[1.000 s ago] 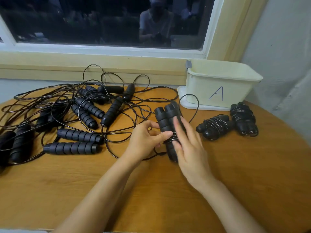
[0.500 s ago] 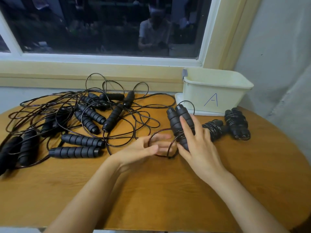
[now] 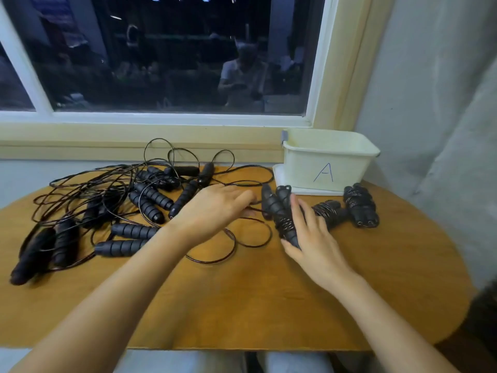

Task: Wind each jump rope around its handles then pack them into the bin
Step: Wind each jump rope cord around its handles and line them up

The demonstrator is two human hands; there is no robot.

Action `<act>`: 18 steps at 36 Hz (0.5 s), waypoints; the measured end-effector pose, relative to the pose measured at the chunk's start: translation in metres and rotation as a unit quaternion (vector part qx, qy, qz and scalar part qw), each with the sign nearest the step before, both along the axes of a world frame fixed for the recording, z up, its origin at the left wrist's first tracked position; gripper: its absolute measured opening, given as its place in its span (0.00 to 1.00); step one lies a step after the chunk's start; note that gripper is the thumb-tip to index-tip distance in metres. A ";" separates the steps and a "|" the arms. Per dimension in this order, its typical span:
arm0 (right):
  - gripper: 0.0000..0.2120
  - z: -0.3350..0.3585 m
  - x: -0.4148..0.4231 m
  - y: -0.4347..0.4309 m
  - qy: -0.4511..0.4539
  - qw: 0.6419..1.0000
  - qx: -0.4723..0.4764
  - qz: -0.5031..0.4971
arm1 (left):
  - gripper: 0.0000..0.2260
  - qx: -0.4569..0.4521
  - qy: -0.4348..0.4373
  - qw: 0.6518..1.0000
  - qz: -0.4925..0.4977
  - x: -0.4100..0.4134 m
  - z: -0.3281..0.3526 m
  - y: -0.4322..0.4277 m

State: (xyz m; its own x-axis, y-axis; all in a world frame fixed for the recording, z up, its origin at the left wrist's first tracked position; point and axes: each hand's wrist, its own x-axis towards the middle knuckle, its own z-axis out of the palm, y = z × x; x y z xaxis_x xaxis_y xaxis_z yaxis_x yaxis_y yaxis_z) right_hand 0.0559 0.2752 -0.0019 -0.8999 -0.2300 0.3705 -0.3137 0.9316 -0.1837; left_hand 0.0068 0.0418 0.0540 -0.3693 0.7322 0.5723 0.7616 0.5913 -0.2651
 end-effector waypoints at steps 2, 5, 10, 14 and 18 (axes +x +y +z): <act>0.42 -0.005 0.001 -0.003 0.004 1.000 -0.001 -0.004 | 0.16 -0.052 0.012 0.999 0.010 -0.002 0.001 -0.012; 0.42 -0.012 0.000 -0.005 0.006 1.000 0.017 -0.016 | 0.14 -0.084 0.000 0.995 0.054 -0.008 -0.003 -0.039; 0.43 -0.018 0.000 -0.013 0.013 0.999 0.038 0.003 | 0.09 -0.121 -0.025 0.986 0.112 -0.012 0.004 -0.076; 0.46 -0.019 -0.004 -0.018 0.032 0.999 0.037 -0.006 | 0.24 -0.118 0.013 0.978 0.171 -0.021 0.017 -0.101; 0.45 -0.016 -0.010 -0.028 0.070 0.998 0.006 0.005 | 0.23 -0.077 0.135 0.968 0.199 -0.026 0.037 -0.117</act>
State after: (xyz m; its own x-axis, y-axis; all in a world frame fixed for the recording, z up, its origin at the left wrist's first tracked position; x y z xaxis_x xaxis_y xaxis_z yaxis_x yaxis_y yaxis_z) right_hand 0.0460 0.2472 -0.0175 -0.8372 -0.2434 0.4897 -0.3443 0.9303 -0.1262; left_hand -0.0192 -0.0750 0.0908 -0.4921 0.6466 0.5829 0.3725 0.7616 -0.5303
